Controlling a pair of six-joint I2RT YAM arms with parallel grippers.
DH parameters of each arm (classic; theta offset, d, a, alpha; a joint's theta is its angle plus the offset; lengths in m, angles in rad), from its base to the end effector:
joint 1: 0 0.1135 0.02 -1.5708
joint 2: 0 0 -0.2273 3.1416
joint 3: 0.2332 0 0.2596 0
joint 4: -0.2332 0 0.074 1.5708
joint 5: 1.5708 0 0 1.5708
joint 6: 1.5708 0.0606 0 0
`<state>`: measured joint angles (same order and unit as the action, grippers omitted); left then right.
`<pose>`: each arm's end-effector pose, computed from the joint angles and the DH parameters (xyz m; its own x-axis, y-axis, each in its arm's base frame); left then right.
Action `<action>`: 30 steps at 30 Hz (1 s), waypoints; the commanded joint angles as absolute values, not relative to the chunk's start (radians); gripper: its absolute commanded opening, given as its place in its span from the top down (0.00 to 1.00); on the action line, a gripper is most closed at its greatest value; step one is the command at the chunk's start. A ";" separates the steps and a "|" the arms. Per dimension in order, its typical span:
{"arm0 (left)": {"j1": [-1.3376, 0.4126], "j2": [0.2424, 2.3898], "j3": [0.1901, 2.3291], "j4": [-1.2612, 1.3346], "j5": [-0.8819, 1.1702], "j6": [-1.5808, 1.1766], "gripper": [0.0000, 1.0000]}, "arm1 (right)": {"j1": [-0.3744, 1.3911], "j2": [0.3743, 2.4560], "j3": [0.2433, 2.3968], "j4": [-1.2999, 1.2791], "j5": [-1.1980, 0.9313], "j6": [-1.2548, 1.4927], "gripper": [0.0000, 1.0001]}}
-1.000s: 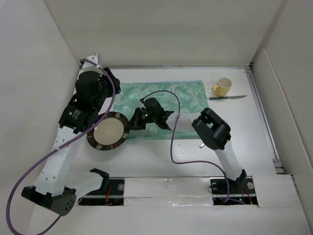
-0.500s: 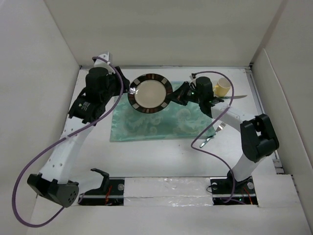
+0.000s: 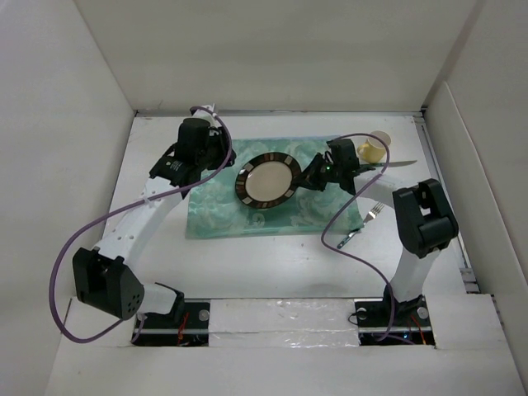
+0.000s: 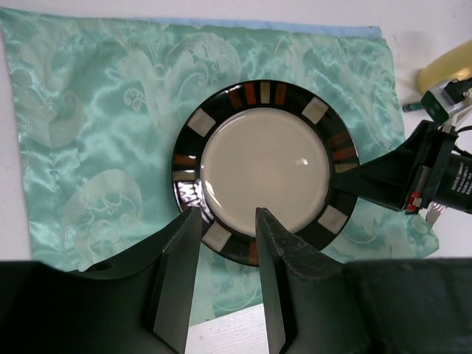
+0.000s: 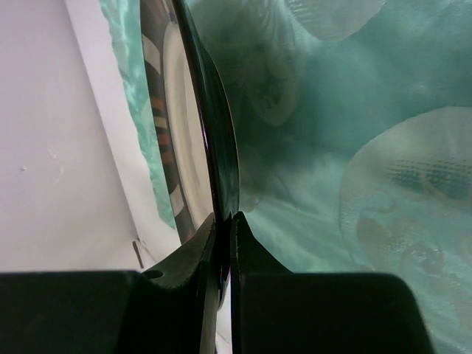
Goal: Set the dinner table for one person
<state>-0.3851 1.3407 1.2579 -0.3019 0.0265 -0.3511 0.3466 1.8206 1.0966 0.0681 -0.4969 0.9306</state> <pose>0.3234 -0.1328 0.3232 -0.4636 -0.1831 -0.8669 0.2544 0.9097 -0.3281 0.3721 0.1651 0.1338 -0.8671 0.4364 -0.2402 0.0694 0.5834 0.8092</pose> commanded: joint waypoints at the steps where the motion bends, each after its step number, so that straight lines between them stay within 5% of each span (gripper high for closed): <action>1: -0.388 1.310 1.244 -0.225 0.043 -0.339 0.67 | 0.342 1.804 1.111 0.227 -0.566 0.939 1.00; 10: -0.388 1.295 1.209 -0.221 0.057 -0.351 0.67 | 0.342 1.870 1.091 0.180 -0.516 0.914 0.98; 15: -0.388 1.270 1.158 -0.212 0.061 -0.365 0.67 | 0.342 1.848 1.069 0.082 -0.437 0.855 0.70; 30: -0.388 1.249 1.215 -0.244 0.067 -0.354 0.67 | 0.299 1.700 1.167 -0.294 -0.236 0.643 0.34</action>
<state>-0.3851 1.2942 1.1488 -0.2527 0.0528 -0.3607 0.3359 1.8011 1.0832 -0.1864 -0.3187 0.7303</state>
